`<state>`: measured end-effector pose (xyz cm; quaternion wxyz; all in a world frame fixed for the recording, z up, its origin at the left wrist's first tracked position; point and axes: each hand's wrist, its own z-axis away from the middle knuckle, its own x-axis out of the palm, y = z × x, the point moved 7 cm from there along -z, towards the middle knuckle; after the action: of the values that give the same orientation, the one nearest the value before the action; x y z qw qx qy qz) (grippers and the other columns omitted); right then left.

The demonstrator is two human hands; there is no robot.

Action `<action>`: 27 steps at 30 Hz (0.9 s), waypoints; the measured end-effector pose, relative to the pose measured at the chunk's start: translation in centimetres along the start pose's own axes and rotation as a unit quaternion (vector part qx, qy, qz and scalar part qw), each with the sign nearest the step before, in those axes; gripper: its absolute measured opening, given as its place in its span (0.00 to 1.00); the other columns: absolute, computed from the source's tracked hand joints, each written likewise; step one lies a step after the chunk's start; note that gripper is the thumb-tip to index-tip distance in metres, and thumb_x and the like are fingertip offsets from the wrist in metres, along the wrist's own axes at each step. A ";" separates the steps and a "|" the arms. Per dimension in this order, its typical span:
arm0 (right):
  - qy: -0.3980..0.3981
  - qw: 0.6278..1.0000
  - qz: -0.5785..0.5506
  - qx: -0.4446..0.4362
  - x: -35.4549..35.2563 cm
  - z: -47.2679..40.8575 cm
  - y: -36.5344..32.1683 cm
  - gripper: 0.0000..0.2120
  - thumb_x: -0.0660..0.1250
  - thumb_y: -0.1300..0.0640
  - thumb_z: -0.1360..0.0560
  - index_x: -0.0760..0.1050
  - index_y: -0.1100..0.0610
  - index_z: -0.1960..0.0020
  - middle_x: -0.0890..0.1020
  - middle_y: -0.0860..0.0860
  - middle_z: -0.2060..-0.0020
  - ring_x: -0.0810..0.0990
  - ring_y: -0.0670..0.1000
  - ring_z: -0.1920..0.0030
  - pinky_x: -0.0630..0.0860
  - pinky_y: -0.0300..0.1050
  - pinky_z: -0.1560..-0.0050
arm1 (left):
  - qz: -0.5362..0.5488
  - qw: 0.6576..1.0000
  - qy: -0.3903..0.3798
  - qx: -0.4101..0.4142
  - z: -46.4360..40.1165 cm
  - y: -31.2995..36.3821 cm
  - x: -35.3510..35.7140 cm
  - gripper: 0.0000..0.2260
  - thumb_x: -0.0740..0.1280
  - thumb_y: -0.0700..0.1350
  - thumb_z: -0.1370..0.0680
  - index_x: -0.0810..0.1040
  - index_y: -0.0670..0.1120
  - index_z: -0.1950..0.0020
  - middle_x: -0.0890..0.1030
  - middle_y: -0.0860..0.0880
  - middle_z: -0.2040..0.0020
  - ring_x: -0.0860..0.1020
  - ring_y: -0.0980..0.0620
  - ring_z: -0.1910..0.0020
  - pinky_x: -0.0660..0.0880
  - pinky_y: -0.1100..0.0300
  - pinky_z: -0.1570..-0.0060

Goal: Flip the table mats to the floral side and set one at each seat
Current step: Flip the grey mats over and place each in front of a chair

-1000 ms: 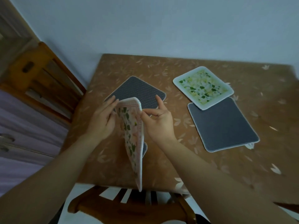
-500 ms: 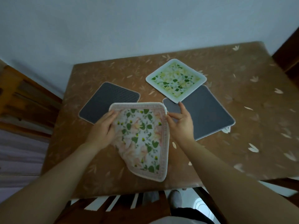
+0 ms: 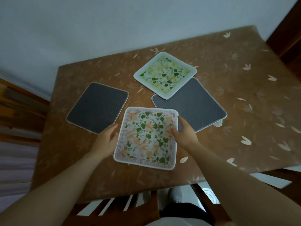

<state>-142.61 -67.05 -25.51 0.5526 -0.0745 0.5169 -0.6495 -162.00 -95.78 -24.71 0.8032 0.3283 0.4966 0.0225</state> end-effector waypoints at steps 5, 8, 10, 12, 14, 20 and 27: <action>-0.041 0.967 -0.190 0.165 2.4 0.3 4.5 0.19 0.67 0.46 0.21 0.80 0.57 0.37 0.87 0.53 0.49 0.86 0.55 0.50 0.83 0.57 0.46 | 0.225 0.939 0.010 -0.261 0.9 -4.5 2.9 0.21 0.58 0.56 0.16 0.72 0.49 0.26 0.77 0.47 0.32 0.78 0.57 0.53 0.77 0.54 0.56; -0.047 0.956 -0.203 0.206 3.3 0.6 6.5 0.17 0.60 0.46 0.19 0.82 0.56 0.47 0.88 0.56 0.52 0.87 0.57 0.53 0.84 0.54 0.54 | 0.295 0.899 0.003 -0.323 0.9 -6.5 4.3 0.25 0.56 0.59 0.15 0.71 0.44 0.25 0.78 0.46 0.34 0.79 0.53 0.52 0.74 0.56 0.57; -0.047 0.950 -0.213 0.224 3.8 0.5 7.3 0.20 0.58 0.44 0.19 0.83 0.56 0.47 0.88 0.57 0.52 0.87 0.59 0.51 0.84 0.59 0.48 | 0.321 0.883 0.008 -0.343 1.0 -7.3 4.8 0.26 0.55 0.60 0.16 0.73 0.43 0.27 0.79 0.45 0.35 0.79 0.51 0.49 0.74 0.54 0.53; -0.052 0.947 -0.208 0.238 4.3 0.2 7.6 0.23 0.56 0.43 0.20 0.83 0.57 0.47 0.87 0.58 0.51 0.86 0.61 0.49 0.82 0.63 0.43 | 0.346 0.868 -0.001 -0.357 1.1 -7.5 5.3 0.28 0.54 0.62 0.16 0.74 0.42 0.30 0.80 0.45 0.40 0.79 0.50 0.49 0.75 0.52 0.48; -0.052 0.946 -0.203 0.247 4.6 0.1 7.7 0.25 0.54 0.42 0.20 0.82 0.59 0.46 0.87 0.59 0.51 0.86 0.62 0.50 0.82 0.64 0.43 | 0.358 0.861 -0.016 -0.360 1.5 -7.1 5.7 0.27 0.53 0.64 0.17 0.75 0.44 0.33 0.81 0.48 0.47 0.79 0.51 0.50 0.74 0.51 0.47; -0.032 0.948 -0.199 0.246 5.1 0.7 7.5 0.24 0.54 0.44 0.18 0.82 0.61 0.45 0.86 0.60 0.50 0.85 0.62 0.49 0.82 0.56 0.51 | 0.333 0.877 -0.045 -0.342 2.6 -6.7 5.7 0.27 0.49 0.63 0.16 0.76 0.45 0.37 0.82 0.47 0.49 0.80 0.51 0.50 0.72 0.51 0.53; -0.029 0.952 -0.201 0.229 7.5 3.0 5.8 0.22 0.59 0.43 0.22 0.83 0.58 0.50 0.88 0.56 0.54 0.86 0.58 0.54 0.83 0.56 0.54 | 0.325 0.881 -0.070 -0.337 4.8 -9.9 4.8 0.30 0.48 0.64 0.16 0.81 0.44 0.41 0.85 0.45 0.46 0.81 0.47 0.46 0.73 0.45 0.39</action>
<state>-139.77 -73.96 -32.10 0.4279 -0.0671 0.3125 -0.8454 -158.55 -104.19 -32.47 0.8459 0.1810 0.2666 0.4249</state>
